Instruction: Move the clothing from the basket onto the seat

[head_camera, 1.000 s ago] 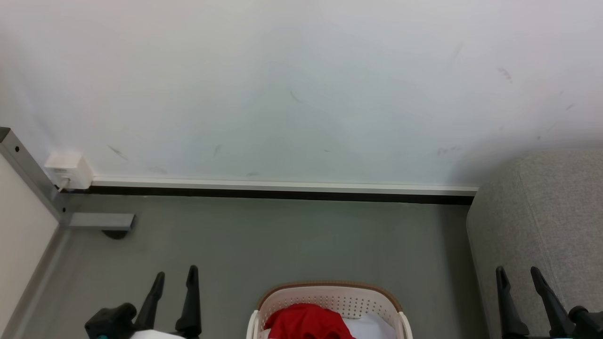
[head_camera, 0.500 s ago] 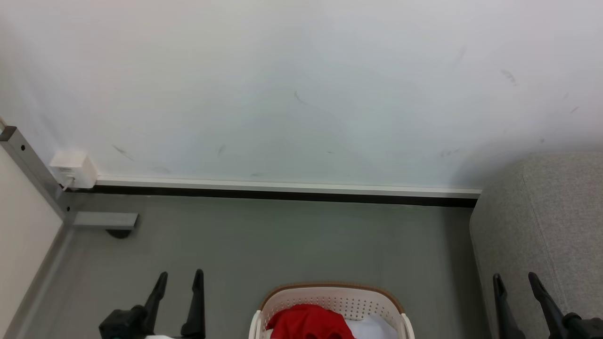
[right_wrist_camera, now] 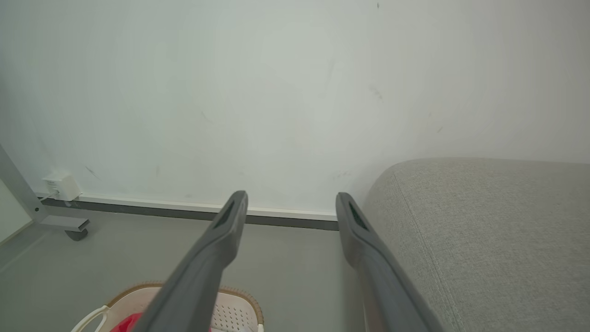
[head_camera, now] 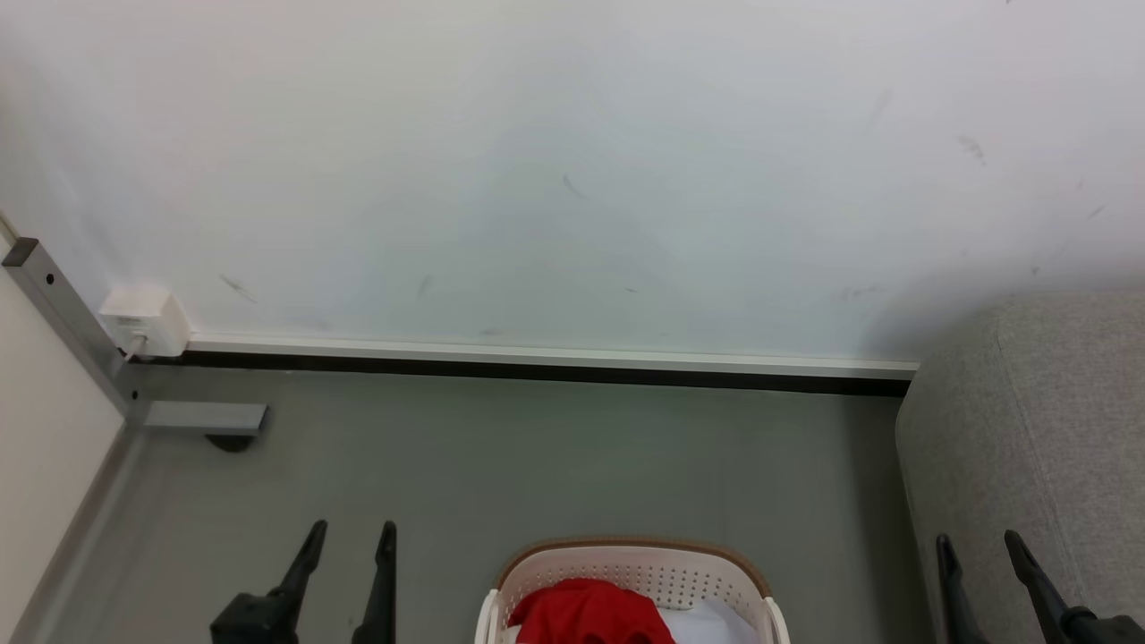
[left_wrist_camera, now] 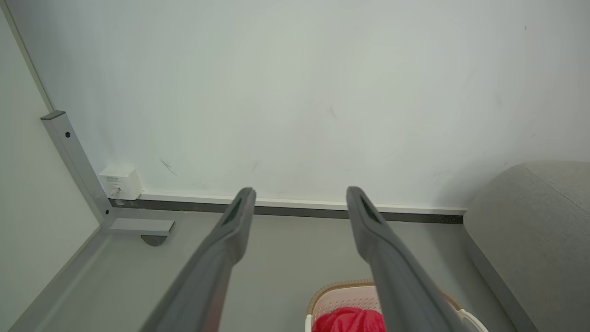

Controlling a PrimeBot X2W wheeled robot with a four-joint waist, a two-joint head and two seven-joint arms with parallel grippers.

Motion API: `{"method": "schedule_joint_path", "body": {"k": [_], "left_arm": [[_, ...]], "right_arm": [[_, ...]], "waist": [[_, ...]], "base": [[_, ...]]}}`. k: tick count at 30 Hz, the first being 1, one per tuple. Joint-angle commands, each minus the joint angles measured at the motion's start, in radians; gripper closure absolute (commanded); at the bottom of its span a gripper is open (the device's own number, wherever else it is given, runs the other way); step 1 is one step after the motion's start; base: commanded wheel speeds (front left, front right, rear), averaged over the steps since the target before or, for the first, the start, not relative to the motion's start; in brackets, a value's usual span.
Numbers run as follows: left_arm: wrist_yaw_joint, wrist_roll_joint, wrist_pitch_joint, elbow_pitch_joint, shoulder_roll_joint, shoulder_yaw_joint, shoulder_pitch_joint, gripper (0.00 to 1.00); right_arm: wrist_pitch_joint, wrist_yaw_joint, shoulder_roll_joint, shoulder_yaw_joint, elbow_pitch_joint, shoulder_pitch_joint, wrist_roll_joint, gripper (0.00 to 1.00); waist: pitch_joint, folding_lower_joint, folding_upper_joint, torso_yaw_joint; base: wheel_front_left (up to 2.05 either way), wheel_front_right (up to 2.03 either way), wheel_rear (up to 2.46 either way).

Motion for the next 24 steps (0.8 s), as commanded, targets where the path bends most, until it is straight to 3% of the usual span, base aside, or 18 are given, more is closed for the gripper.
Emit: {"method": "schedule_joint_path", "body": {"k": [1,24], "left_arm": [[-0.001,0.028,-0.007,0.004,0.009,0.001,0.012,0.00],[-0.038,0.020,-0.018,0.065,0.004,0.036,0.003,0.00]], "right_arm": [[-0.006,-0.002,0.001,-0.003,0.007,0.006,-0.010,0.00],[-0.019,-0.002,-0.002,-0.017,0.062,0.004,0.012,0.00]], "waist": [[0.000,0.0000,-0.0001,0.001],[-0.003,0.0000,-0.0001,0.005]], "base": [[0.00,0.00,0.00],[0.00,0.00,0.00]]}}
